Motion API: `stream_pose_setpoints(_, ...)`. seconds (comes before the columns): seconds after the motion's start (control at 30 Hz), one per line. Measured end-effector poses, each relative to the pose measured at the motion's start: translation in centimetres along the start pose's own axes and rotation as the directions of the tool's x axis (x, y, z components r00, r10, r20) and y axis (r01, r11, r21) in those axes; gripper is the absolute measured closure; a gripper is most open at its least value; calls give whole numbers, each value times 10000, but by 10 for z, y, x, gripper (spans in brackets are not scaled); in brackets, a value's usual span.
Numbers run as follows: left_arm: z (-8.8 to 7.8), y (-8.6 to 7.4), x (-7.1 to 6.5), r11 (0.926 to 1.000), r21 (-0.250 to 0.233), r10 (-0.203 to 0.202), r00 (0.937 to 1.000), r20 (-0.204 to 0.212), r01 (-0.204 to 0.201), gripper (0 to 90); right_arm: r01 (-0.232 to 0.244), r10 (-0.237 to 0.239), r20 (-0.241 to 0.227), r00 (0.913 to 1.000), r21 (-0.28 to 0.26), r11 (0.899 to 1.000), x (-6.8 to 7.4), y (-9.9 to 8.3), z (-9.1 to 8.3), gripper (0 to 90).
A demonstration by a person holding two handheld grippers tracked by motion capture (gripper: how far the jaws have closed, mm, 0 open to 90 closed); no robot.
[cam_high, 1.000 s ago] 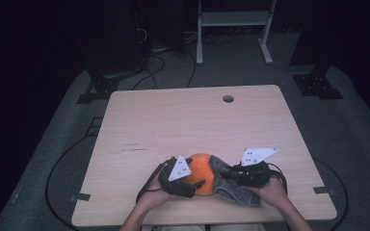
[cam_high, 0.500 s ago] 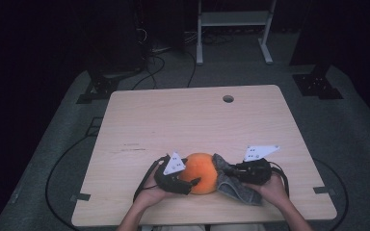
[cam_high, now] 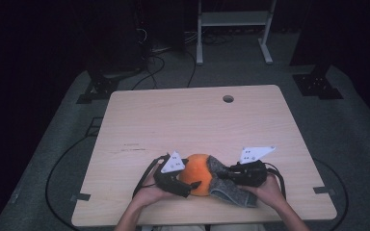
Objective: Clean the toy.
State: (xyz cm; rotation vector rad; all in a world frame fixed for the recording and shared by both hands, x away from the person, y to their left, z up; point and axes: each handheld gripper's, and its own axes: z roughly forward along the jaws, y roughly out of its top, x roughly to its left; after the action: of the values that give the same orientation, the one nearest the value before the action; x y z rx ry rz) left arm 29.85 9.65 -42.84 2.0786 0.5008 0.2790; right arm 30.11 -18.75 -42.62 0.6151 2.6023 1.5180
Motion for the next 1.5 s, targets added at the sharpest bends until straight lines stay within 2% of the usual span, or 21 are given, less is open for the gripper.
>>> stream_pose_setpoints(0.03, 3, 3, 0, 10000, 0, -27, 9998, -196, 27, 88, 59, -58, -148, 9999, 37, 10000, 1, -1, 0, 808)
stream_pose_setpoints(0.07, 6, 4, 1, 9998, 175, 41, 9999, -168, -38, 64, 109, -107, -368, 9993, 61, 9999, 2, -2, 1, 808)
stream_pose_setpoints(0.13, 12, 3, 2, 9991, 412, -20, 10000, -20, 21, 81, 141, -136, -379, 9992, 132, 9998, 2, -3, 1, 808)
stream_pose_setpoints(0.2, 13, 1, -2, 9995, 274, 195, 9992, -342, -186, 235, 45, -41, -201, 9998, 190, 9998, 0, -4, -2, 807)
stream_pose_setpoints(0.27, 11, 3, -7, 9992, -91, 384, 9965, -738, -391, 340, -213, 213, -20, 9998, -13, 9998, -4, -4, -6, 808)
stream_pose_setpoints(0.33, 11, 5, -11, 9963, -787, 254, 9936, -1102, -342, 385, -199, 215, 437, 9988, -372, 9991, -5, -1, -13, 808)
stream_pose_setpoints(0.4, 16, 7, -15, 9929, -1006, 449, 9823, -1817, -639, 390, -307, 361, 634, 9973, -839, 9960, -6, 2, -16, 808)
stream_pose_setpoints(0.43, 18, 6, -17, 9929, -989, 475, 9828, -1786, -660, 382, -350, 428, 768, 9961, -1000, 9944, -6, 4, -15, 808)
stream_pose_setpoints(0.5, 18, 6, -16, 9956, -739, 466, 9870, -1540, -585, 337, -343, 419, 915, 9949, -825, 9960, -8, 4, -9, 808)
stream_pose_setpoints(0.53, 14, 7, -11, 9971, -716, 156, 9920, -1254, -248, 289, -393, 457, 830, 9955, -767, 9963, -9, 3, -6, 808)
stream_pose_setpoints(0.57, 12, 7, -9, 9970, -765, 45, 9928, -1196, -137, 203, -449, 494, 640, 9967, -704, 9965, -9, 1, -1, 808)
stream_pose_setpoints(0.63, 7, 9, -5, 9930, -1176, -278, 9930, -1149, 142, 178, -309, 342, 541, 9979, -624, 9976, -6, 2, 3, 808)
stream_pose_setpoints(0.73, 10, 5, -3, 9993, -372, -61, 9909, -1346, 11, 263, -145, 192, 674, 9975, -690, 9975, -2, 3, 5, 808)
stream_pose_setpoints(0.83, 8, -3, 2, 9997, -142, -206, 9922, -1231, 190, 309, -621, 676, 724, 9951, -758, 9952, -9, -3, 2, 808)
stream_pose_setpoints(0.9, 6, -9, 7, 9983, -234, -557, 9917, -1156, 534, 312, -1115, 1160, 712, 9907, -644, 9917, -19, -13, 1, 808)
stream_pose_setpoints(1.0, 4, -13, 7, 9979, -220, -627, 9908, -1203, 605, 318, -1625, 1641, 923, 9821, -255, 9864, -30, -24, -3, 808)
stream_pose_setpoints(1.1, 3, -14, 7, 9986, -171, -516, 9915, -1196, 499, 320, -1572, 1595, 980, 9823, -314, 9871, -29, -24, -8, 808)
stream_pose_setpoints(1.23, 3, -14, 6, 9993, -94, -357, 9920, -1208, 348, 324, -1230, 1277, 480, 9907, -908, 9882, -20, -14, -8, 807)
stream_pose_setpoints(1.3, 2, -14, 6, 9994, -133, -333, 9926, -1171, 320, 324, -1183, 1212, 402, 9918, -678, 9907, -20, -15, -2, 807)
stream_pose_setpoints(1.37, 3, -15, 5, 9995, -154, -289, 9927, -1172, 273, 323, -1440, 1460, 505, 9880, -411, 9887, -23, -19, 1, 807)
stream_pose_setpoints(1.5, 3, -13, 2, 9999, -149, -94, 9933, -1151, 77, 317, -1687, 1659, 1085, 9802, 174, 9855, -29, -25, -5, 807)
